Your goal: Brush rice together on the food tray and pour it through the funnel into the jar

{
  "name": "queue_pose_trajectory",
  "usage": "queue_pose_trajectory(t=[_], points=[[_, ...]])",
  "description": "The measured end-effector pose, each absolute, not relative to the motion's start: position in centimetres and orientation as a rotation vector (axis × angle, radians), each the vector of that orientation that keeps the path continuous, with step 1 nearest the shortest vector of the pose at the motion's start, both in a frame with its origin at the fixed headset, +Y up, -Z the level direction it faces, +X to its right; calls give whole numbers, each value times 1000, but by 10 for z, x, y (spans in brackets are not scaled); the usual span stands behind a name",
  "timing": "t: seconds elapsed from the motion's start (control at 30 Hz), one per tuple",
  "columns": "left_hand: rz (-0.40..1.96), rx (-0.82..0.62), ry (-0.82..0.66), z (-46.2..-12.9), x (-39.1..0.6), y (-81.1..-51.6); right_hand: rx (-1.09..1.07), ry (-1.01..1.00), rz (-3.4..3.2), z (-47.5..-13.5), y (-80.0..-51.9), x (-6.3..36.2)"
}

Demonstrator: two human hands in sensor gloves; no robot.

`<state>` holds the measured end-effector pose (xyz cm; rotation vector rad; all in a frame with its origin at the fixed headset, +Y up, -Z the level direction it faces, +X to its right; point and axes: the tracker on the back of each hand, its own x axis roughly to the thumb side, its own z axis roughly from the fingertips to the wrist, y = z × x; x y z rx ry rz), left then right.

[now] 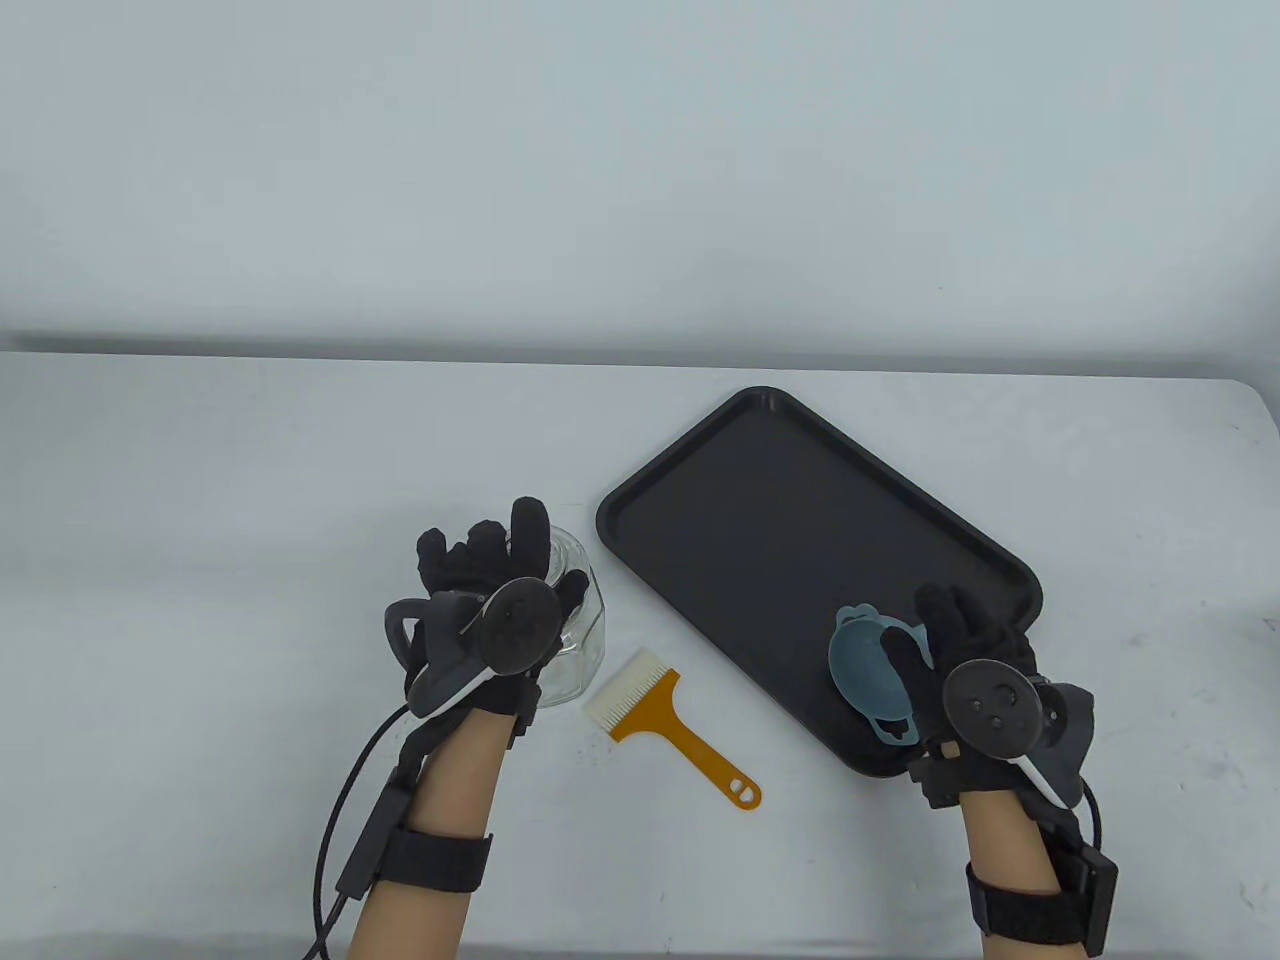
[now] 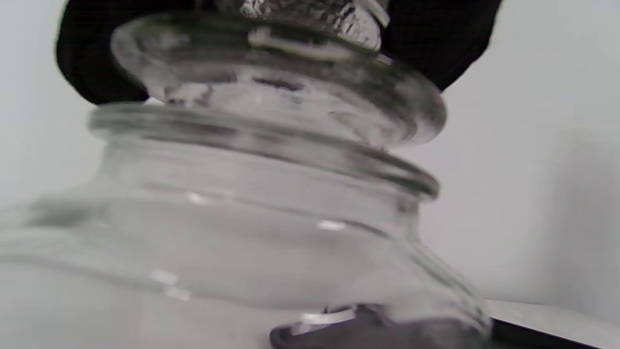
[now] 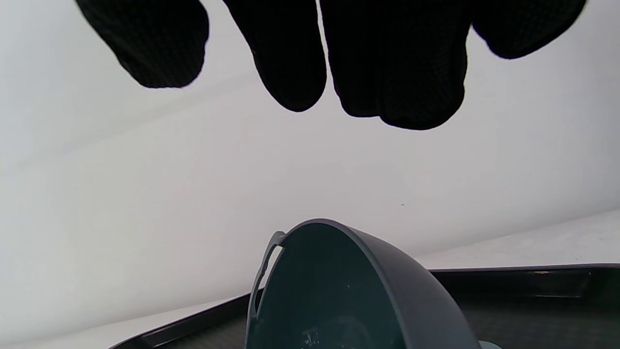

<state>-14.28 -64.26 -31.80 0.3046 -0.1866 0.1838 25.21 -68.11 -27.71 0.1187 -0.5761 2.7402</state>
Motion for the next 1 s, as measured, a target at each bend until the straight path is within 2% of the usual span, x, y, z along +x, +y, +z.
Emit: queue_pose_trajectory(t=[0.6,0.83,1.0], points=[[229,229,-164,-320,-143,-654,116,-516,2763,-277,-681,250],[250,278,-209,-312,-145,-649,140,-492,2796,-276,-681,246],[211,358,-284,-290,-147,-646,228,-527,2834,-271,-677,235]])
